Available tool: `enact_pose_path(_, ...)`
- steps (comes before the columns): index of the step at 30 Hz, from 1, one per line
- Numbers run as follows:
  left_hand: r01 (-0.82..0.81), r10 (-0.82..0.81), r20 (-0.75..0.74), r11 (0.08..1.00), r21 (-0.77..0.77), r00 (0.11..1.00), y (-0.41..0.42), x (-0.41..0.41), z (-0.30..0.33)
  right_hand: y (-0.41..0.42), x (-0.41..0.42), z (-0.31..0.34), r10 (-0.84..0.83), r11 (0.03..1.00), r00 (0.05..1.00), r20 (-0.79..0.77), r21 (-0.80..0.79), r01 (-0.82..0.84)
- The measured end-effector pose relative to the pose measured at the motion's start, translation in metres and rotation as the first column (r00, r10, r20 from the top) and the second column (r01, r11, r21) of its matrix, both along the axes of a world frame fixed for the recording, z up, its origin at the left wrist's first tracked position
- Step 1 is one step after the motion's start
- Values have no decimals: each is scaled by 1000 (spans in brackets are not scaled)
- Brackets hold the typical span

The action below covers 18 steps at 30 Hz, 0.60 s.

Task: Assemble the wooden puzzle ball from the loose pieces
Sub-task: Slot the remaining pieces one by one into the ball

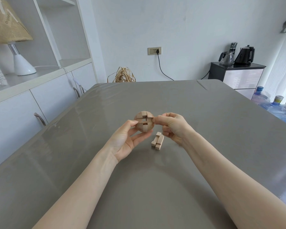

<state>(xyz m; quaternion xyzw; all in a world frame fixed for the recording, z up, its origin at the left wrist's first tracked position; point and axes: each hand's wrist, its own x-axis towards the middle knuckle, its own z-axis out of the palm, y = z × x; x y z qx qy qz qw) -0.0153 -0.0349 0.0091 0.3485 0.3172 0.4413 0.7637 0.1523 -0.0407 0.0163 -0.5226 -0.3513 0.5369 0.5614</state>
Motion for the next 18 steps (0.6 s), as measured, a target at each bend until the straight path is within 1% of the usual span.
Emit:
enact_pose_path(4,3,-2,69,1000,-17,998,-2,2,0,-1,-1,3,-4,1000,1000,-26,-20,4)
enact_pose_path(14,82,-64,242,994,-66,968,-3,6,0,0,3,5,38,998,996,-83,-46,-41)
enact_pose_path(18,106,-56,360,987,-120,931,-1,9,-3,-1,3,5,37,997,995,-96,-56,-43)
